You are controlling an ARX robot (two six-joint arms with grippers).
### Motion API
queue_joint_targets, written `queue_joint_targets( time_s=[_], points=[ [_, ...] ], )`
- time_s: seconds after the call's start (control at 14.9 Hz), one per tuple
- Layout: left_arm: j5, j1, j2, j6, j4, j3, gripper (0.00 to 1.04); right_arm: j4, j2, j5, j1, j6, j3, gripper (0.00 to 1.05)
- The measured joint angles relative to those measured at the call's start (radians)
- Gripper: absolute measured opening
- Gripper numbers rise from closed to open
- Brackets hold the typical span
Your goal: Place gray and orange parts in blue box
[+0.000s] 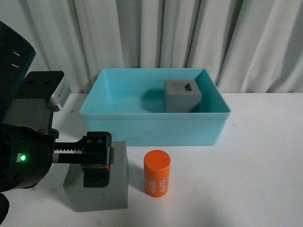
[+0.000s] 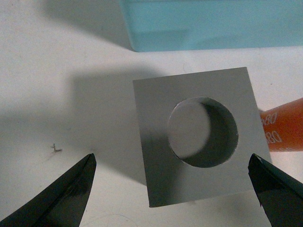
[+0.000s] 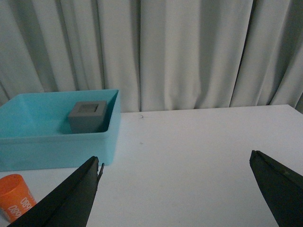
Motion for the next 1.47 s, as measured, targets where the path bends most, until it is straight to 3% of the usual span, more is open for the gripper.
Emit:
queue_joint_targets(
  time_s=[1.47],
  points=[
    [0.026,0.059,0.216,0.090,0.107,0.079,0.98,0.000,0.000,0.000,0.000,0.000,0.000,0.98]
  ],
)
